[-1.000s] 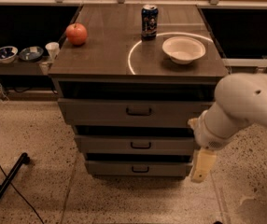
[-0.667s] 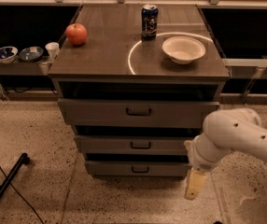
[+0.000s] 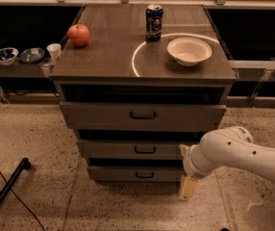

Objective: Open bottom drawer

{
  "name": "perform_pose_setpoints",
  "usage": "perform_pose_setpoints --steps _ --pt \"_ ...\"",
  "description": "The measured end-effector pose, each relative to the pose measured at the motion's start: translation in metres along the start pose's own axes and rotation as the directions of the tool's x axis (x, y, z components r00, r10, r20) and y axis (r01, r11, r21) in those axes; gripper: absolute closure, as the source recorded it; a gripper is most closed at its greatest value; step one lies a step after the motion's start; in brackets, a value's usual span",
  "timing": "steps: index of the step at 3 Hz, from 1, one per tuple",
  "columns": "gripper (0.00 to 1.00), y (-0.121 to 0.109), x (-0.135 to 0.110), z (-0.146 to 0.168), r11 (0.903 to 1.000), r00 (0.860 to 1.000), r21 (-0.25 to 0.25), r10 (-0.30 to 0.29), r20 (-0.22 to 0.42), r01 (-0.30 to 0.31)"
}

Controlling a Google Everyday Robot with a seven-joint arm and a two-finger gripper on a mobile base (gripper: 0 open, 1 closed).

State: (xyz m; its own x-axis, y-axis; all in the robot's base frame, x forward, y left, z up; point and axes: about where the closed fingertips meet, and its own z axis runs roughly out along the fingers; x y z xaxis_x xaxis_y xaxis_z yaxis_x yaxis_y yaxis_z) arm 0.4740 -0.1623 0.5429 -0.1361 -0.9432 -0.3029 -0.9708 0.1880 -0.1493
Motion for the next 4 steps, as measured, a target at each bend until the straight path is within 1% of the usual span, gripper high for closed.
perform_pose_setpoints --steps 1,2,3,4 --pt "0.0 -0.002 -0.011 0.0 0.9996 0.998 -0.018 0.023 0.062 -0.022" --pt "0.0 -0.031 -0.047 0.003 0.9954 0.939 0.005 0.088 0.333 -0.095" --pt "0.0 -0.029 -0.057 0.025 0.9976 0.856 0.013 0.052 0.515 -0.069" --pt "0.0 0.003 -0.05 0.077 0.9989 0.808 0.024 -0.046 0.587 0.039"
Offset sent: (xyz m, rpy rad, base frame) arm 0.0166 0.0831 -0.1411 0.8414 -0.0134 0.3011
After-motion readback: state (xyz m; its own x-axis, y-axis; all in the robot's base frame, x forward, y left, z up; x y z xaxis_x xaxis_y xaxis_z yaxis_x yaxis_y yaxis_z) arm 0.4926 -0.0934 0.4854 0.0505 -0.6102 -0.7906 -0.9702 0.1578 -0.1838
